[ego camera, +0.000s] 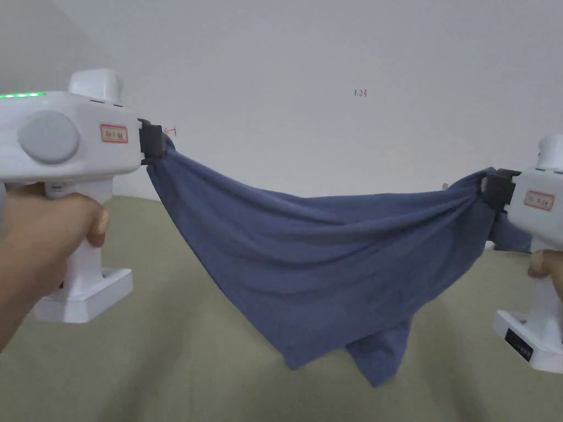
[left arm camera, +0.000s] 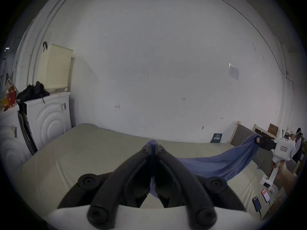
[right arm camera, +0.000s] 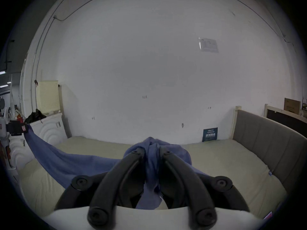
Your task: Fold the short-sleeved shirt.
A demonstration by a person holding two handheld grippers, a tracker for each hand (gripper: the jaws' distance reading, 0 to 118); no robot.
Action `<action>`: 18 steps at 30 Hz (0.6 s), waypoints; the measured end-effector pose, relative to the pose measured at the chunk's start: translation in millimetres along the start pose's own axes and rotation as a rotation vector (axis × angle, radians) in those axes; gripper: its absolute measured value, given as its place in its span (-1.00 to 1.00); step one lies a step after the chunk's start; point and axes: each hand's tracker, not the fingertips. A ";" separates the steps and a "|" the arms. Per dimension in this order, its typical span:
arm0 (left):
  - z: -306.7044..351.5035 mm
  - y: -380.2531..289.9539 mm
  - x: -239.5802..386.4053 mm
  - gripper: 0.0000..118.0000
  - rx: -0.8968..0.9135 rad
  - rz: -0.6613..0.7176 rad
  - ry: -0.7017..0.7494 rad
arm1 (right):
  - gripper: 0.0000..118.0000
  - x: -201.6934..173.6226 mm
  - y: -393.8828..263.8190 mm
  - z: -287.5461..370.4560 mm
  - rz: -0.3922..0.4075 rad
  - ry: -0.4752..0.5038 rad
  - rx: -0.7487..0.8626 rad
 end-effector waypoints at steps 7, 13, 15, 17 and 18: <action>36.1 -84.2 -13.8 -0.95 -0.074 0.079 0.002 | -0.73 10.7 -83.4 51.1 -0.007 0.001 -0.072; 105.4 -185.3 -20.4 -0.95 -0.161 0.116 0.031 | -0.73 35.0 -171.2 107.8 -0.084 -0.039 -0.209; 129.9 -218.0 -23.6 -0.95 -0.222 0.133 0.032 | -0.73 39.8 -191.7 130.1 -0.100 -0.044 -0.249; 153.9 -250.5 -25.1 -0.95 -0.266 0.155 0.053 | -0.73 41.5 -209.9 152.2 -0.100 -0.046 -0.276; 165.0 -265.9 -25.2 -0.95 -0.274 0.163 0.063 | -0.73 41.4 -217.8 162.4 -0.109 -0.043 -0.292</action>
